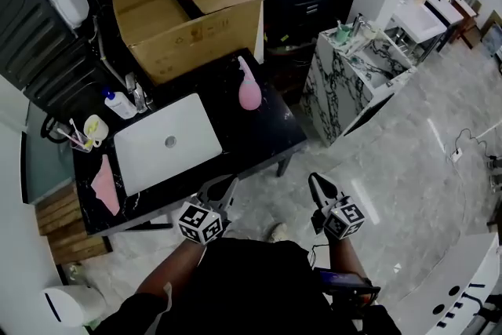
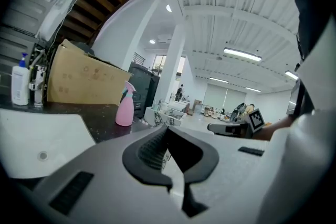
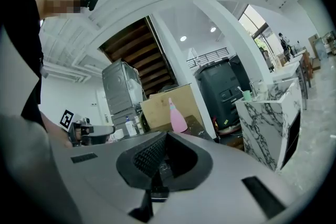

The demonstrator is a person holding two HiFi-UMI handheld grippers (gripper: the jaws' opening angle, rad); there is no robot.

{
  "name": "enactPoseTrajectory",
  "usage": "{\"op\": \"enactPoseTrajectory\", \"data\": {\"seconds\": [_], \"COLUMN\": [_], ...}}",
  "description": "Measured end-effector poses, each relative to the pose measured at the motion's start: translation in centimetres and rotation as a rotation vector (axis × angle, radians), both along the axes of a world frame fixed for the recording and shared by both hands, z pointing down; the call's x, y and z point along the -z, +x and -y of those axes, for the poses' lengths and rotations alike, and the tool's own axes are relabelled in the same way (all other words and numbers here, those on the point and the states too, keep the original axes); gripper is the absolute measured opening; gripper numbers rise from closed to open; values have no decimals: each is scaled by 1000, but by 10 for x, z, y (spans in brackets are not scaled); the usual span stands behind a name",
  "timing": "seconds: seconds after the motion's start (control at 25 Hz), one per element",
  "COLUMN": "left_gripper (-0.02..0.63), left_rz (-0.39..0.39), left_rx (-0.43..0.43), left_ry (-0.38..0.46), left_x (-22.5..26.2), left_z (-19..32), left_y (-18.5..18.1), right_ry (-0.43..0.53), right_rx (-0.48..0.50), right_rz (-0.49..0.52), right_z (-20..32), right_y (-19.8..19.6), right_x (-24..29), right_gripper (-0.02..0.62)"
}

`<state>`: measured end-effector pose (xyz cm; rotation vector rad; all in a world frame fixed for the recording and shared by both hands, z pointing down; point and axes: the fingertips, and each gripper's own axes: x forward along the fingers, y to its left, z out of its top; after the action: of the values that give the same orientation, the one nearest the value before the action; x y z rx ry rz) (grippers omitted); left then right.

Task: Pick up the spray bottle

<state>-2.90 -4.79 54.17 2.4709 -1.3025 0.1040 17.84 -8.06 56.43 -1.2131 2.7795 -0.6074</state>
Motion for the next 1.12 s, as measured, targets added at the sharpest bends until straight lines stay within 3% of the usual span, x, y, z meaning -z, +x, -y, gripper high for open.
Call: {"op": "enactPoseTrajectory", "data": {"seconds": [0.28,0.64,1.12], "left_gripper": [8,8,8], "left_rz": [20,35,10], "left_rx": [118,190,246], "left_ry": [28,35,-17], "left_x": [11,20,-3], "left_z": [21,29,45], "left_y": [11,20,-14], "right_ry": [2,-14,-55], "right_rx": [77,143,183], "right_rz": [44,85,29], "right_z": [32,55,87], "right_y": [19,24,-10], "right_x": [2,8,-6], "right_gripper": [26,26,26]}}
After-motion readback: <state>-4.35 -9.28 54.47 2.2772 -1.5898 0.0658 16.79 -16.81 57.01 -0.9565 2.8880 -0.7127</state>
